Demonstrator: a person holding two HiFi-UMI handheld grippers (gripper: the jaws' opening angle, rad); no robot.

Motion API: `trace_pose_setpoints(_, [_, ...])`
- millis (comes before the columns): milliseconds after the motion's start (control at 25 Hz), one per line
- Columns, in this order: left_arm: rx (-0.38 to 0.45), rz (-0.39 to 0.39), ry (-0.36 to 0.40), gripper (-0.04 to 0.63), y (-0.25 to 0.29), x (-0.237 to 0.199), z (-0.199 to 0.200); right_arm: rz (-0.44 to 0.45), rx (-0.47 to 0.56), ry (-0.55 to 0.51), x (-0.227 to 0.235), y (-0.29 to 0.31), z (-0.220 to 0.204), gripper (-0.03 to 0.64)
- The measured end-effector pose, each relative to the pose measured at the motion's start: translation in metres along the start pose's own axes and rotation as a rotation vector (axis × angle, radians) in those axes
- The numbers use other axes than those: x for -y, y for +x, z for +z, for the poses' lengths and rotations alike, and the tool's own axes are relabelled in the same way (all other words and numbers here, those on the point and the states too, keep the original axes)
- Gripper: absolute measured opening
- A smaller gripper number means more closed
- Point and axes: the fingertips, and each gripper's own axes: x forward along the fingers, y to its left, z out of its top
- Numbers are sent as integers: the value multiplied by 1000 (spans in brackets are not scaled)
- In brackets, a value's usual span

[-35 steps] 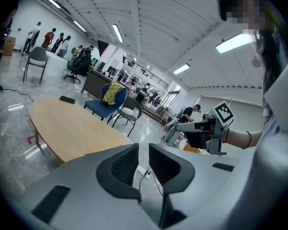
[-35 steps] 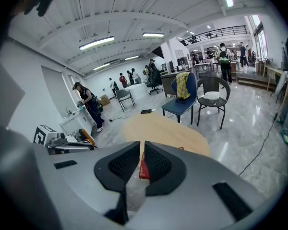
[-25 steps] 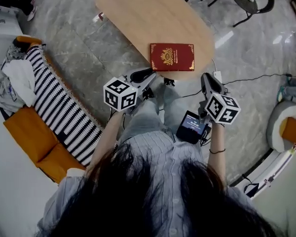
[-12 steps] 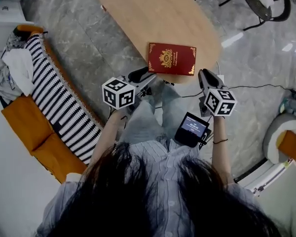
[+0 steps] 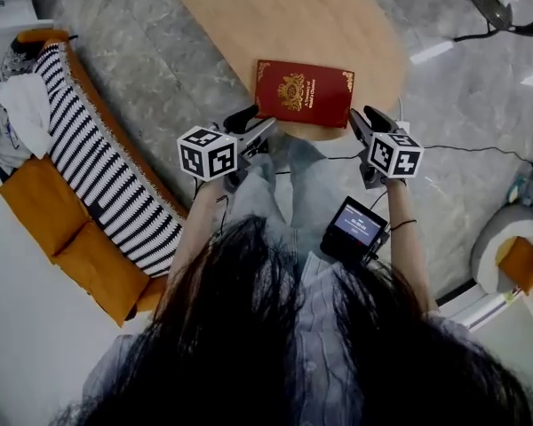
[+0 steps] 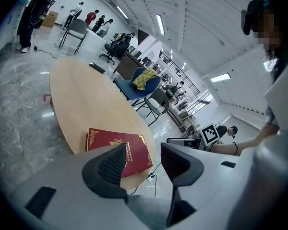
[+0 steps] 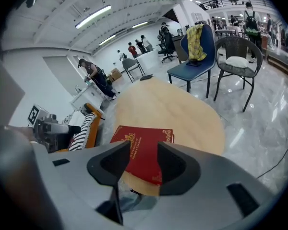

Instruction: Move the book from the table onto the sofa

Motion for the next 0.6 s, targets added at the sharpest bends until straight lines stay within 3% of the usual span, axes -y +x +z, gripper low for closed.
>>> trace_pose_setpoints(160, [-8, 41, 9, 251, 24, -23, -3, 17, -35, 19, 19, 26, -12, 169])
trace_pose_setpoints(400, [-119, 97, 46, 285, 57, -68, -19, 28, -100, 110, 44, 60, -34, 178])
trace_pose_setpoints(600, [-183, 149, 6, 305, 74, -107, -39, 44, -115, 165, 60, 80, -48, 200])
